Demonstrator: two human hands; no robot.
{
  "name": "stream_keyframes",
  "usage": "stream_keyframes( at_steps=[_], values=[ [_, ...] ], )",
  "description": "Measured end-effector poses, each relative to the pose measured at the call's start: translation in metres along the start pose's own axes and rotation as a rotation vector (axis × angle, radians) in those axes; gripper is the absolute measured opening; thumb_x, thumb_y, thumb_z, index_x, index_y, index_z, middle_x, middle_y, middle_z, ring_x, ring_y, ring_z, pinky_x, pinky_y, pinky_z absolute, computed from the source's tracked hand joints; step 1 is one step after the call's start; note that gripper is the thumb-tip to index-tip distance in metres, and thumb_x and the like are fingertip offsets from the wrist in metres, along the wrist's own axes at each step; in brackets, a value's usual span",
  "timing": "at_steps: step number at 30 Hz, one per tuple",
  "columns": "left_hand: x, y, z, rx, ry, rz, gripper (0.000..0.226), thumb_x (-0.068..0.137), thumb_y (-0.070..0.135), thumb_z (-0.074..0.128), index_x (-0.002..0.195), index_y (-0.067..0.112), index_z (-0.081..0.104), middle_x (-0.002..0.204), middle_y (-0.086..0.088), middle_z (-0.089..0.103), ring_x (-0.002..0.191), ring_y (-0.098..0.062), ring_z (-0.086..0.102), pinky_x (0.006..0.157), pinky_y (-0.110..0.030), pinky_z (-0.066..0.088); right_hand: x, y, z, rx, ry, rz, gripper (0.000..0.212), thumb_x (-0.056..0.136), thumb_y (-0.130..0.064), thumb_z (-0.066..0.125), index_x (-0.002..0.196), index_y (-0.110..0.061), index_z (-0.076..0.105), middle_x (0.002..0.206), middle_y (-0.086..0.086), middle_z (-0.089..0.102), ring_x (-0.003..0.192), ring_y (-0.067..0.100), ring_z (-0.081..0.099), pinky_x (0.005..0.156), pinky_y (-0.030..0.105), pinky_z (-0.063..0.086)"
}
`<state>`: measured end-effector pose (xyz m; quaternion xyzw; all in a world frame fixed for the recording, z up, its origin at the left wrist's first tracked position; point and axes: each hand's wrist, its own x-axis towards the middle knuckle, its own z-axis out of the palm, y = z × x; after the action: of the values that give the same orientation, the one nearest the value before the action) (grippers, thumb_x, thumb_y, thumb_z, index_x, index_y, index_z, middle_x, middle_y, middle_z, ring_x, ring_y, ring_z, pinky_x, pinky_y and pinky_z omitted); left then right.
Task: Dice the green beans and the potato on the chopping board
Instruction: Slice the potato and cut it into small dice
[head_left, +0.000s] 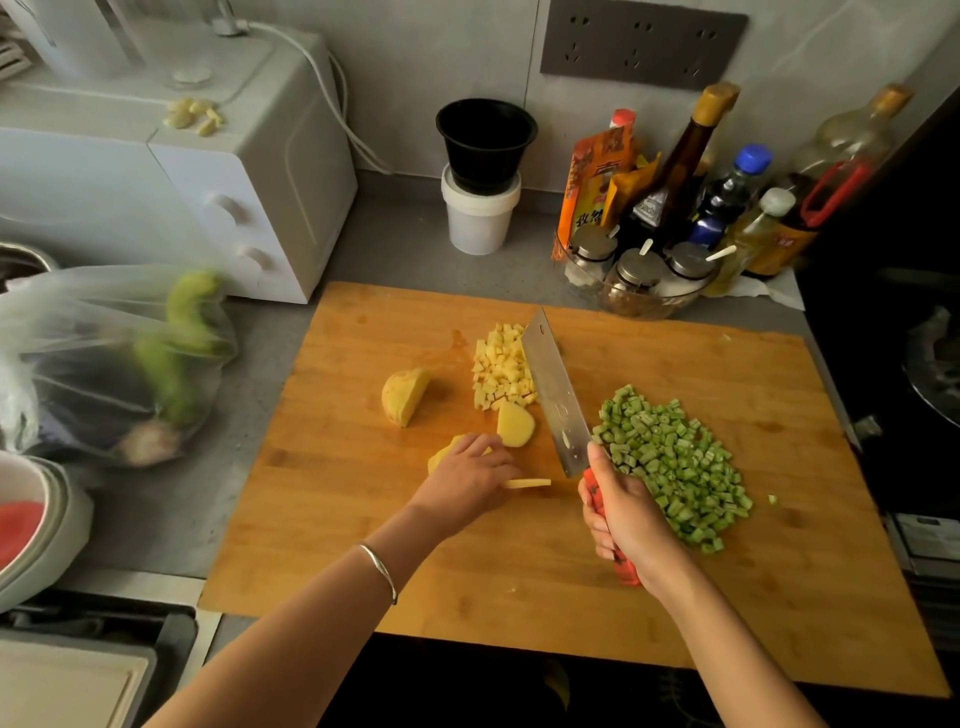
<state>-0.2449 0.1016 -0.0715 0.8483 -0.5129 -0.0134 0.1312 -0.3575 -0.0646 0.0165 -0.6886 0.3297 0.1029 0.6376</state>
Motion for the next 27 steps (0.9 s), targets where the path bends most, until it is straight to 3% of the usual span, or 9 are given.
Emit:
stream_keyframes(
  at_steps=[3,7,10,14,17,20,22,24,27],
  values=[
    [0.000,0.003,-0.002,-0.276,0.103,-0.169,0.022,0.083,0.026,0.070,0.105,0.023,0.069,0.111,0.007,0.064,0.115,-0.018,0.048,0.097,-0.036,0.033,-0.002,-0.001,-0.001,0.001,0.003,-0.001,0.054,0.097,-0.056,0.038,0.067,-0.010,0.043,0.043,-0.001,0.032,0.034,0.014,0.028,0.038,0.021,0.025],
    [-0.002,-0.006,-0.030,-0.765,0.255,-0.466,0.010,0.089,0.029,0.063,0.092,0.020,0.063,0.090,0.011,0.062,0.085,0.001,0.052,0.078,-0.021,0.042,-0.001,-0.003,-0.005,0.020,0.007,-0.003,0.055,0.097,-0.055,0.037,0.067,-0.010,0.042,0.044,0.000,0.031,0.033,0.013,0.028,0.036,0.021,0.026],
    [-0.009,-0.024,-0.039,-0.966,0.267,-0.646,0.015,0.090,0.029,0.061,0.095,0.015,0.063,0.083,-0.009,0.067,0.074,-0.009,0.057,0.072,-0.036,0.050,0.001,-0.004,-0.003,0.024,0.008,-0.001,0.055,0.097,-0.056,0.037,0.067,-0.010,0.043,0.044,0.000,0.031,0.033,0.013,0.028,0.036,0.021,0.026],
    [-0.022,-0.033,-0.030,-0.889,0.242,-0.760,0.029,0.091,0.025,0.062,0.117,0.016,0.063,0.056,0.006,0.055,0.056,-0.001,0.054,0.068,-0.034,0.053,0.002,-0.005,0.002,0.006,-0.019,-0.005,0.055,0.096,-0.057,0.037,0.067,-0.010,0.043,0.045,0.001,0.031,0.035,0.014,0.028,0.038,0.022,0.026],
    [-0.029,-0.036,-0.020,-0.733,0.235,-0.794,0.029,0.086,0.031,0.067,0.114,0.022,0.066,0.079,0.008,0.061,0.066,-0.004,0.053,0.061,-0.018,0.045,0.002,-0.005,0.004,-0.013,-0.034,-0.006,0.055,0.096,-0.057,0.037,0.069,-0.010,0.043,0.044,-0.001,0.032,0.036,0.014,0.028,0.038,0.023,0.026],
    [-0.032,-0.034,-0.013,-0.617,0.198,-0.735,0.036,0.081,0.033,0.073,0.113,0.018,0.066,0.096,0.002,0.056,0.068,-0.005,0.048,0.061,-0.013,0.041,0.003,-0.004,0.005,-0.024,-0.026,0.003,0.055,0.096,-0.057,0.037,0.069,-0.010,0.043,0.045,-0.001,0.032,0.037,0.014,0.028,0.038,0.023,0.026],
    [-0.031,-0.030,-0.015,-0.568,0.167,-0.683,0.049,0.077,0.038,0.075,0.119,0.016,0.061,0.105,0.003,0.051,0.075,-0.007,0.049,0.068,-0.014,0.044,0.003,-0.004,0.005,-0.022,-0.025,0.013,0.055,0.096,-0.058,0.037,0.070,-0.010,0.043,0.045,-0.001,0.032,0.037,0.014,0.028,0.039,0.024,0.026],
    [-0.030,-0.028,-0.014,-0.426,0.084,-0.644,0.072,0.071,0.054,0.074,0.130,0.020,0.051,0.117,0.004,0.046,0.097,-0.011,0.050,0.083,-0.022,0.047,0.003,-0.004,0.006,-0.021,-0.027,0.014,0.055,0.095,-0.058,0.037,0.070,-0.010,0.043,0.045,-0.001,0.032,0.037,0.014,0.027,0.040,0.024,0.026],
    [-0.024,-0.023,-0.011,-0.167,-0.051,-0.633,0.090,0.069,0.069,0.064,0.143,0.028,0.032,0.130,0.002,0.038,0.121,-0.018,0.036,0.102,-0.032,0.034,0.003,-0.003,0.007,-0.029,-0.037,0.016,0.054,0.095,-0.057,0.037,0.069,-0.010,0.043,0.045,-0.001,0.032,0.038,0.014,0.027,0.040,0.024,0.026]
  ],
)
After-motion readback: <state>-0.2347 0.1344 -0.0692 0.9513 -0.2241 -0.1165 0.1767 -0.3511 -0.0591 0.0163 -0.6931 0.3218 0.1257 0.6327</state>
